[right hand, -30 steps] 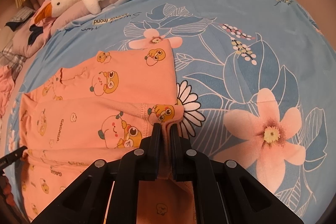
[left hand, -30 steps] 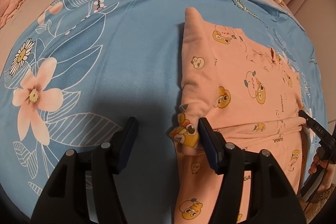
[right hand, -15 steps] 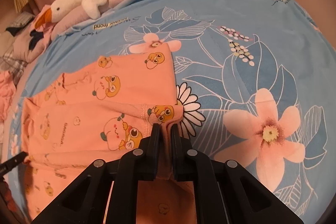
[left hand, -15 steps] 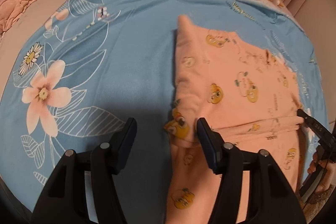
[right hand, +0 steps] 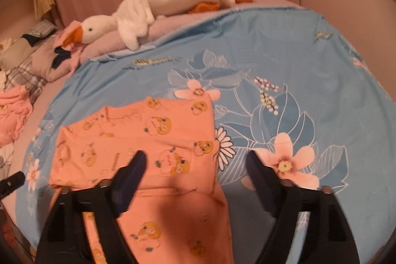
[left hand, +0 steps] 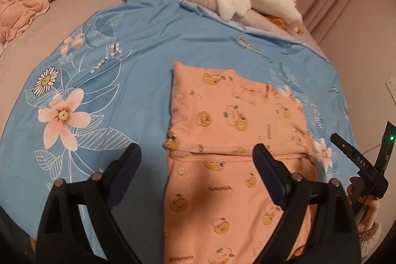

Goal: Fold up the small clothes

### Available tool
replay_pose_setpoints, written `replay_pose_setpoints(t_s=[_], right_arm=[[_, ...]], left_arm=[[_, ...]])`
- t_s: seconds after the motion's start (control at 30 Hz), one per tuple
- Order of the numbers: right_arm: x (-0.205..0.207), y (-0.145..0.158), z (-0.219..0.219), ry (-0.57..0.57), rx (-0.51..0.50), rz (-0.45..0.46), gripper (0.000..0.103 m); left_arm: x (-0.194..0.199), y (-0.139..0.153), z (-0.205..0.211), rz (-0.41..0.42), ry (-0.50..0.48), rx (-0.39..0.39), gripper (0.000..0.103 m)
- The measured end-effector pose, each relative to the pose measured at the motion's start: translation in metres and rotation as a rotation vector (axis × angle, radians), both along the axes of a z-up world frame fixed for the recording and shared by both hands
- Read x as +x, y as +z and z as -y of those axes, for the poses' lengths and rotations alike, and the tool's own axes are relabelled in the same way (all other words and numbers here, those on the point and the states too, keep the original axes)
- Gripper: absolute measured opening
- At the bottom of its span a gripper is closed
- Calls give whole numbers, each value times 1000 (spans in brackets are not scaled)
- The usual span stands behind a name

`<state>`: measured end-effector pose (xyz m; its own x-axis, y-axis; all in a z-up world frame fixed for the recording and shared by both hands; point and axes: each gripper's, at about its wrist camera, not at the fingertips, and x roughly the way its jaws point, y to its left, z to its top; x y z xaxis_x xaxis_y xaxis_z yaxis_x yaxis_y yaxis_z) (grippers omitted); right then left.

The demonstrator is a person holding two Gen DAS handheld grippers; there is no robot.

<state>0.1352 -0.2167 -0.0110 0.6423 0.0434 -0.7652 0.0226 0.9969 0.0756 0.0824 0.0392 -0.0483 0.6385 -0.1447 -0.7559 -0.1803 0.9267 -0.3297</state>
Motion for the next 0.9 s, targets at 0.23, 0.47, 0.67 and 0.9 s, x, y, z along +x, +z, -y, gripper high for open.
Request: replay_pose_setpoints(t_s=[0.23, 0.47, 0.67, 0.9], right_arm=[[-24, 16, -9, 33, 1, 35, 89], [-42, 15, -15, 39, -12, 30, 89], [-64, 7, -13, 57, 2, 18, 89], [-105, -3, 6, 38, 50, -21, 89]], left_arm=[[-28, -13, 14, -20, -80, 17, 96], [-54, -35, 7, -61, -58, -36, 96], [-76, -56, 9, -114, -81, -100, 95], [-100, -75, 11, -183, -111, -152, 91]])
